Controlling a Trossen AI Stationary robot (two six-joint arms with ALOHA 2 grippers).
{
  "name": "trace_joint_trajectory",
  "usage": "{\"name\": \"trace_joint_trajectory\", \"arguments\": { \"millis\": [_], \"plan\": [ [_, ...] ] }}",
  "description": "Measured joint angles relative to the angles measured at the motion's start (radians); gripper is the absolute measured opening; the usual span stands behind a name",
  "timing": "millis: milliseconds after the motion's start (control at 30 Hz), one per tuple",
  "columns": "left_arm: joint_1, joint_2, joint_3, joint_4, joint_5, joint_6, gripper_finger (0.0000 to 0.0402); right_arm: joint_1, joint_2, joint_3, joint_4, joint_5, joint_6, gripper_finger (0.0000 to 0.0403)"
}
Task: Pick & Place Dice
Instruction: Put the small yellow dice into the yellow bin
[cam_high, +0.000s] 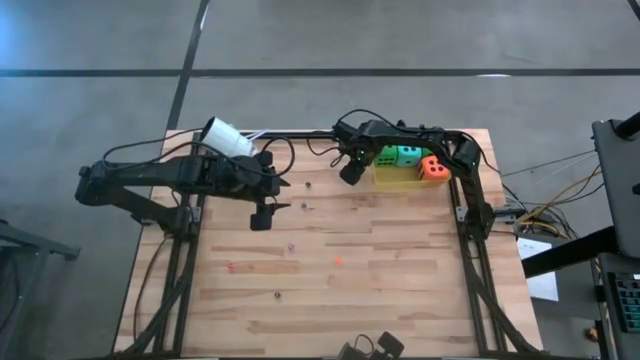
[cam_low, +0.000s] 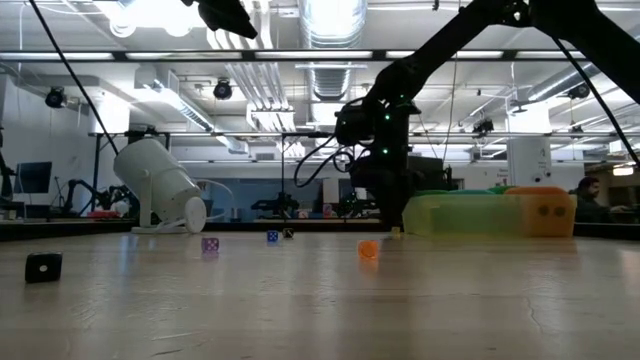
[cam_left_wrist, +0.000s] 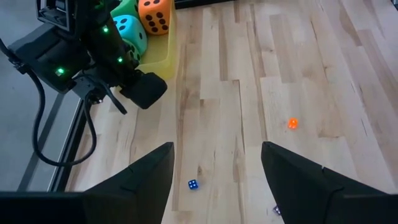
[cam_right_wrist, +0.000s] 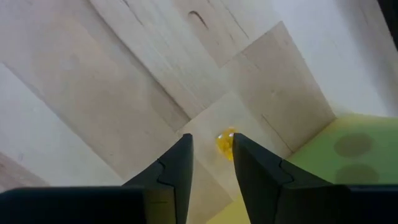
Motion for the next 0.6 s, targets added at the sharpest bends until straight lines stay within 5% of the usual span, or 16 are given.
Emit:
{"name": "trace_joint_trajectory", "arguments": {
  "millis": [600],
  "plan": [
    [0.0,0.0,0.0,0.0,0.002,0.0,0.0246,0.0,0.0,0.0,-0.018,0.051,-0.108,0.0096]
  ]
}}
